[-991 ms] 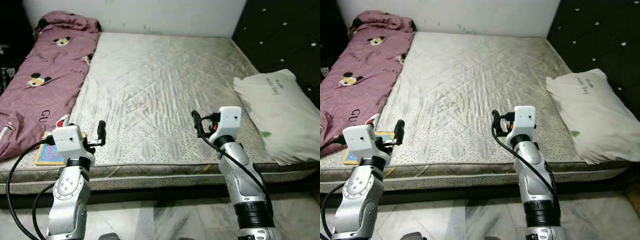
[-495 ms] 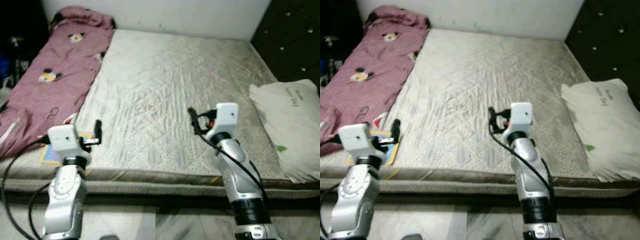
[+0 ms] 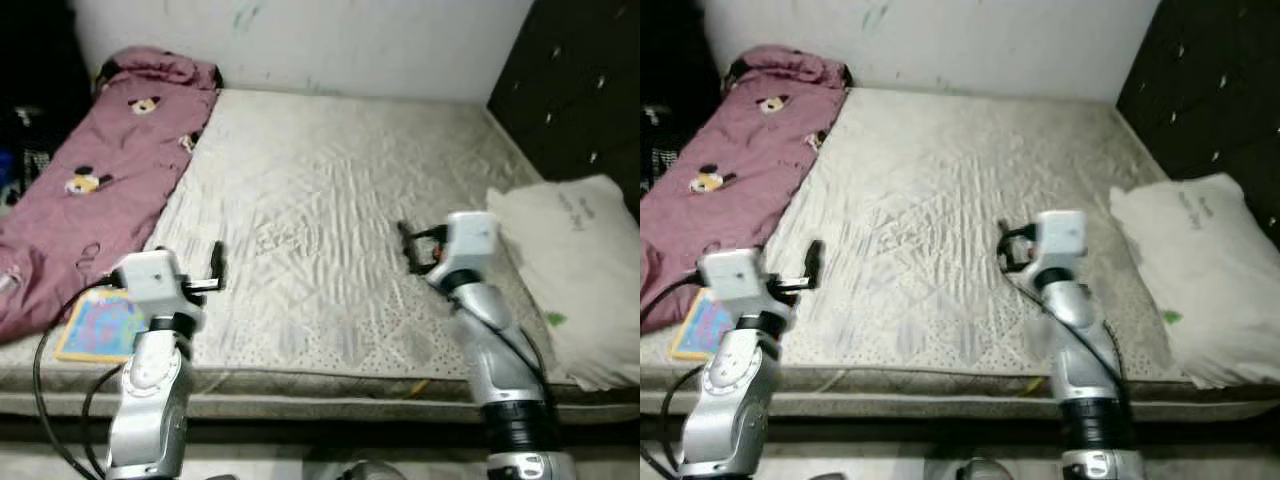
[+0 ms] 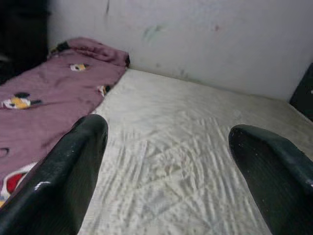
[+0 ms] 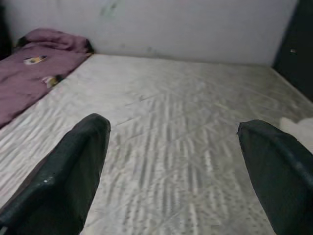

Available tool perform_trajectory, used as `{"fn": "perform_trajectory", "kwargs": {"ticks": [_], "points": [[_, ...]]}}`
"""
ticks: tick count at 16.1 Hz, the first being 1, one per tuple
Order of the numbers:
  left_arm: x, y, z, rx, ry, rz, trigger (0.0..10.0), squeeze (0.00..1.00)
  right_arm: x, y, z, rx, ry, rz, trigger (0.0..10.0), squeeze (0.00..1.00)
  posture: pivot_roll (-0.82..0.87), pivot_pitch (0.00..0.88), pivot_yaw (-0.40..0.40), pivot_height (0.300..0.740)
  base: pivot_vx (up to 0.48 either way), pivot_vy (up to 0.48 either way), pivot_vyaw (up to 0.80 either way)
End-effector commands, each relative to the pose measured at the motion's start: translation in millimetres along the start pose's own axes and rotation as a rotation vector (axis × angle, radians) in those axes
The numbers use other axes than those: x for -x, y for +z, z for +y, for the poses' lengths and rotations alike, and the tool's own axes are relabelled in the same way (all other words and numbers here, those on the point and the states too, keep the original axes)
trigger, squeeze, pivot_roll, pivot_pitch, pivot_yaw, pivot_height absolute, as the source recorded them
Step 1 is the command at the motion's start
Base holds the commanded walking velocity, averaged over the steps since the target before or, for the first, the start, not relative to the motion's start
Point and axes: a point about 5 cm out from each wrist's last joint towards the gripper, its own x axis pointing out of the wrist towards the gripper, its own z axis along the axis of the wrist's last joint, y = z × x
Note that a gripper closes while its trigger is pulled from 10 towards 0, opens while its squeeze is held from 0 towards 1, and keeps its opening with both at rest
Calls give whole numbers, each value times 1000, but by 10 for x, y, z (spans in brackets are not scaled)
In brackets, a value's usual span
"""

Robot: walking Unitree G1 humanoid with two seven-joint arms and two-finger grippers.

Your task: Clean up the room

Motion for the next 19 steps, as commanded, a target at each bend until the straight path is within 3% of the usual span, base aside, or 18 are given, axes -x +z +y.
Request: {"fn": "perform_trajectory", "kwargs": {"ticks": [1, 6, 9, 19], "points": [[7, 29, 98, -19, 20, -8, 10000, 0, -27, 36, 126, -12, 35, -11, 10000, 0, -80, 0, -58, 740, 337, 0, 0], [-8, -23, 108, -6, 55, 28, 10000, 0, -29, 13, 114, -10, 36, 2, 10000, 0, -78, 0, -60, 740, 52, 68, -126], [-7, -30, 105, 16, 55, 31, 10000, 0, -28, 11, 115, -7, 38, 3, 10000, 0, -80, 0, -61, 740, 0, 480, -800], [-49, -4, 93, 38, 60, 23, 10000, 0, -67, 22, 134, 0, 48, 2, 10000, 0, -85, 0, -71, 740, 0, 480, 0]]}}
